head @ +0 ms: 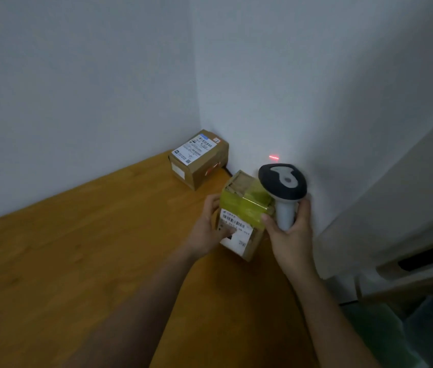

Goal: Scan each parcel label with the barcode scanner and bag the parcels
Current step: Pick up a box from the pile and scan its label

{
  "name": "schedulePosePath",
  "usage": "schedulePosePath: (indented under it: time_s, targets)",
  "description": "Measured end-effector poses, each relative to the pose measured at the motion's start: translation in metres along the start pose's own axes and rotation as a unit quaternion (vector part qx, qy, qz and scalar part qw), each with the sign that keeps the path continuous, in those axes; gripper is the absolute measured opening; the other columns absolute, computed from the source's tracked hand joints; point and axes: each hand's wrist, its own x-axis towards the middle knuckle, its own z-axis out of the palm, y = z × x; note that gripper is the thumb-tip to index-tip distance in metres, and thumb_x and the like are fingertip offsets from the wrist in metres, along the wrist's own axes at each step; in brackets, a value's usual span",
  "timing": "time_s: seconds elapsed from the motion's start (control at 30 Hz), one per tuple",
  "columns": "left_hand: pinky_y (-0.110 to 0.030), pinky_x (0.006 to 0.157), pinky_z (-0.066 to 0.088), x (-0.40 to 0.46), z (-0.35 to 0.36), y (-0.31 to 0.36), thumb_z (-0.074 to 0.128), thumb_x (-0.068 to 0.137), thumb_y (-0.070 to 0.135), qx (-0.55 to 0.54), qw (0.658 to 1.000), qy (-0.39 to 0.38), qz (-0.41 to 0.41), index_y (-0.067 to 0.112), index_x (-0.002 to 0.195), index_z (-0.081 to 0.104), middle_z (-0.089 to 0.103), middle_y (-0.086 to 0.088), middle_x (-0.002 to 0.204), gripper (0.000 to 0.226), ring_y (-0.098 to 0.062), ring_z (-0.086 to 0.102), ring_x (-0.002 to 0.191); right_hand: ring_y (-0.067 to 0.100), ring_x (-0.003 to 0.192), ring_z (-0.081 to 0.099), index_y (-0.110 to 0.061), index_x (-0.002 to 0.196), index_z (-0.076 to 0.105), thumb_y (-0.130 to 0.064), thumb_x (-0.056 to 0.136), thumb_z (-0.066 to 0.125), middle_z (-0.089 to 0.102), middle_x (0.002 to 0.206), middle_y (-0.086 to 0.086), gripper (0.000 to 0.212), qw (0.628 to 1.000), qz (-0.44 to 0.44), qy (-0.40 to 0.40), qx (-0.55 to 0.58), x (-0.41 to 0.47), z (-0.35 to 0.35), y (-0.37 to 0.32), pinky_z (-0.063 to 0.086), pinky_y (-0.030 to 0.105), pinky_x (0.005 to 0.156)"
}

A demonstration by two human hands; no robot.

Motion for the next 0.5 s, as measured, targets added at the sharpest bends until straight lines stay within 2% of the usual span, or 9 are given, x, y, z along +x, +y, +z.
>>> schedulePosePath:
  time_s: [0.07, 0.17, 0.23, 0.37, 0.5]
  targets:
    - [-0.03, 0.071, 0.059, -0.022, -0.018, 0.006, 0.07, 0.082, -0.002, -0.064, 0.997, 0.03, -0.016, 0.032, 0.127, 0.03, 0.058, -0.008, 0.122, 0.069, -0.019, 0.066, 0.103, 0.0, 0.092, 0.061, -0.044, 0.123, 0.033, -0.016, 0.089, 0.07, 0.054, 0.106, -0.021, 0.058, 0.999, -0.009, -0.027, 0.023, -0.006, 0.011, -0.015, 0.053, 0.016, 0.067]
    - [-0.034, 0.07, 0.06, -0.061, -0.047, 0.01, 0.074, 0.08, 0.001, -0.108, 0.993, 0.055, -0.014, 0.029, 0.125, 0.028, 0.063, -0.013, 0.117, 0.07, -0.025, 0.069, 0.099, 0.008, 0.089, 0.065, -0.039, 0.121, 0.04, -0.025, 0.089, 0.07, 0.06, 0.105, -0.009, 0.046, 0.997, -0.019, -0.061, 0.052, -0.02, 0.032, -0.036, 0.056, 0.029, 0.069]
    - [-0.036, 0.071, 0.06, -0.093, -0.066, 0.009, 0.074, 0.08, 0.0, -0.122, 0.99, 0.065, -0.014, 0.033, 0.124, 0.028, 0.061, -0.014, 0.12, 0.071, -0.027, 0.069, 0.099, 0.016, 0.086, 0.064, -0.035, 0.12, 0.043, -0.03, 0.088, 0.07, 0.062, 0.103, -0.001, 0.042, 0.994, -0.009, -0.082, 0.066, -0.035, 0.048, -0.053, 0.054, 0.034, 0.069]
    - [-0.046, 0.077, 0.059, -0.162, -0.109, 0.0, 0.079, 0.075, 0.004, -0.129, 0.988, 0.086, -0.02, 0.055, 0.121, 0.032, 0.052, -0.009, 0.129, 0.083, -0.03, 0.062, 0.111, 0.014, 0.077, 0.06, -0.024, 0.125, 0.048, -0.029, 0.089, 0.07, 0.062, 0.097, 0.003, 0.043, 0.989, 0.013, -0.115, 0.092, -0.079, 0.083, -0.085, 0.05, 0.032, 0.067]
    - [-0.041, 0.073, 0.059, -0.252, -0.157, -0.016, 0.082, 0.073, 0.011, -0.163, 0.976, 0.134, -0.054, 0.054, 0.129, 0.035, 0.053, -0.009, 0.128, 0.085, -0.032, 0.062, 0.109, 0.008, 0.061, 0.055, -0.019, 0.115, 0.052, -0.029, 0.093, 0.065, 0.059, 0.083, 0.001, 0.028, 0.985, 0.018, -0.154, 0.072, -0.16, 0.13, -0.12, 0.047, 0.024, 0.055]
